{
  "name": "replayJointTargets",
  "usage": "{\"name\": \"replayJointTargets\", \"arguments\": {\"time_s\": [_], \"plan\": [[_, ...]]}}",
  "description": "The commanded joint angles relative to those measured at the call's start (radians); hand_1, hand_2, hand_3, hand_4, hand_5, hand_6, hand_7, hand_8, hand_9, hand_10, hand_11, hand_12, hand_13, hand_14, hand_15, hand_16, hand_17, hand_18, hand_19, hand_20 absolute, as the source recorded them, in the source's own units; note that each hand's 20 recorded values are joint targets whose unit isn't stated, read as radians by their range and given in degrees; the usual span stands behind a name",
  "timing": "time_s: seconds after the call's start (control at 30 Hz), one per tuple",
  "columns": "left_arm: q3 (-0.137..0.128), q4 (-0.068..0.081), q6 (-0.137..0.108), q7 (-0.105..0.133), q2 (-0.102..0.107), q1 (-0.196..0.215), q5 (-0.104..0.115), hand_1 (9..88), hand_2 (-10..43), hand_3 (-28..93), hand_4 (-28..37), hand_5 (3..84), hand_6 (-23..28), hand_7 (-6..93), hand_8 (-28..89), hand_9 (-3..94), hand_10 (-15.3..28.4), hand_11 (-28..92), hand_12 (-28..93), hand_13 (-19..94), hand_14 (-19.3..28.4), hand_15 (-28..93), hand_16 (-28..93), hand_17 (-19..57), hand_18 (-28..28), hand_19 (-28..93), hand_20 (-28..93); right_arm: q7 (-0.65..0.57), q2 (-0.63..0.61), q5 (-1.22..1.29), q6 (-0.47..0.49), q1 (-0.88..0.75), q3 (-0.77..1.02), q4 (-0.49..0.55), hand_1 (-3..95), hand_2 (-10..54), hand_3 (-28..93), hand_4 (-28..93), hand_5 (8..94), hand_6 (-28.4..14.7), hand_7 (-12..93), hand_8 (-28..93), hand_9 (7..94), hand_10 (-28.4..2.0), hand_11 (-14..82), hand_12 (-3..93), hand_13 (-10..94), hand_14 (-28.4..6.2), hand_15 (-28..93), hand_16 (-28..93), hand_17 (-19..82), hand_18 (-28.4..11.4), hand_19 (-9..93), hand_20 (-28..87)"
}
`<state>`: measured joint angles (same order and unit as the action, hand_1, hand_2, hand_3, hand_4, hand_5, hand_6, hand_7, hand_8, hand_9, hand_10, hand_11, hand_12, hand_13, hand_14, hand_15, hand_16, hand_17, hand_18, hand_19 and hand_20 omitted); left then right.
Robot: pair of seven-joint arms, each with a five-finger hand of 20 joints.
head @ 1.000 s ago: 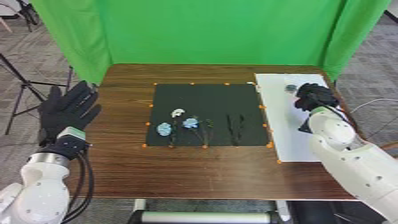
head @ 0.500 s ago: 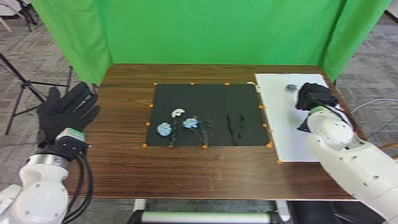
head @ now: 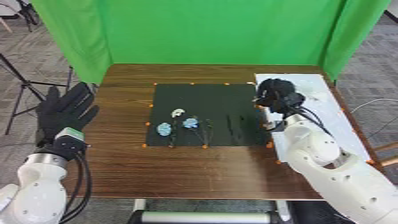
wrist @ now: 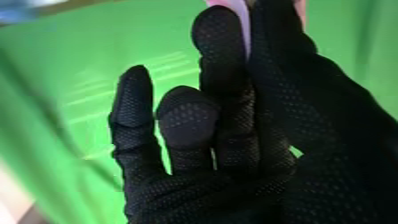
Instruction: Arrange flowers
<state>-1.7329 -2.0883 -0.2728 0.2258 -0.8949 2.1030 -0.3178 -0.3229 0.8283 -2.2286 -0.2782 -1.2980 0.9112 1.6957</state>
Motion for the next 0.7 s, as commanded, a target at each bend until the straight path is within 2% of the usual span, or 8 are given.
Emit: {"name": "replayJointTargets", "arguments": {"time_s": [0.03,0.17,0.2,0.27,0.37,0.43,0.47,0.7], "plan": [[0.011,-0.006,-0.006,0.001,-0.004,0.005,-0.001,24.4,12.5,70,-28.3,36.3,8.7,10.6,-10,23.8,12.1,17,6,11,10.9,28,-10,-7.0,12.0,27,8,0.021,0.213,-0.001,0.081,0.112,-0.132,-0.037,63.0,-9.5,64,-28,73.9,3.9,42,0,86.9,-7.1,18.1,51.8,69,-8.3,75,38,28,-19.8,72,43],[0.035,-0.002,0.001,-0.015,-0.003,-0.017,-0.005,24.4,12.5,70,-28.3,35.9,7.7,11.7,-10,23.7,12.1,17,6,11,10.9,27,-10,-7.1,12.0,27,8,0.025,0.243,-0.040,0.140,0.127,-0.177,-0.074,62.5,-9.5,65,-28,73.7,4.0,43,0,86.7,-7.1,18.2,51.8,69,-8.3,75,38,28,-19.8,72,43],[0.033,-0.008,-0.004,-0.011,0.000,-0.012,-0.003,24.5,12.5,70,-28.3,35.9,7.6,11.9,-10,23.7,12.1,17,6,11,10.9,28,-10,-7.1,11.9,27,8,0.022,0.250,-0.075,0.163,0.136,-0.191,-0.087,62.4,-9.5,65,-28,73.6,3.9,43,0,86.7,-7.1,18.2,51.7,69,-8.3,75,38,28,-19.8,72,43],[0.027,-0.008,0.006,-0.011,-0.001,-0.012,-0.013,24.5,12.5,70,-28.3,36.0,7.5,12.1,-10,23.9,12.1,17,6,11,11.0,28,-10,-7.1,11.9,27,9,-0.006,0.264,-0.117,0.222,0.153,-0.209,-0.107,62.4,-9.5,65,-28,73.5,3.9,43,-1,86.4,-7.1,18.0,51.6,69,-8.4,75,39,28,-19.8,72,43],[0.027,-0.007,0.002,-0.015,-0.001,-0.017,-0.018,24.6,12.6,70,-28.3,36.2,7.4,12.4,-10,24.3,12.1,17,6,12,11.1,28,-10,-7.1,12.0,27,9,-0.037,0.272,-0.102,0.216,0.163,-0.220,-0.119,62.3,-9.5,65,-28,73.5,3.9,42,-1,86.3,-7.0,17.8,51.2,69,-8.5,75,38,28,-20.0,72,43],[0.019,-0.017,-0.004,-0.020,-0.002,-0.007,-0.021,24.6,12.6,69,-28.3,36.1,7.4,12.5,-11,24.3,12.0,17,6,12,11.1,28,-10,-7.2,12.0,27,9,-0.060,0.269,-0.093,0.208,0.168,-0.228,-0.113,62.2,-9.5,65,-28,73.4,3.7,42,-1,86.3,-7.1,17.7,50.9,69,-8.6,74,38,28,-20.0,72,43],[0.016,-0.018,0.002,-0.019,-0.001,-0.004,-0.025,24.6,12.6,69,-28.3,36.1,7.4,12.5,-11,24.3,12.1,17,6,12,11.1,28,-10,-7.2,12.0,27,9,-0.067,0.268,-0.098,0.217,0.164,-0.225,-0.104,62.2,-9.5,66,-28,73.4,3.6,42,-1,86.3,-7.1,17.7,50.9,69,-8.6,74,38,28,-20.1,72,43],[-0.001,-0.024,-0.018,-0.009,-0.006,0.016,-0.015,24.6,12.6,70,-28.3,36.2,7.4,12.8,-11,24.2,12.1,17,6,12,11.1,28,-10,-7.2,12.0,27,8,-0.065,0.264,-0.100,0.280,0.149,-0.209,-0.075,59.5,-9.5,67,-28,70.4,2.7,40,-2,83.5,-7.0,14.8,46.9,68,-8.2,71,43,26,-21.0,72,43]]}}
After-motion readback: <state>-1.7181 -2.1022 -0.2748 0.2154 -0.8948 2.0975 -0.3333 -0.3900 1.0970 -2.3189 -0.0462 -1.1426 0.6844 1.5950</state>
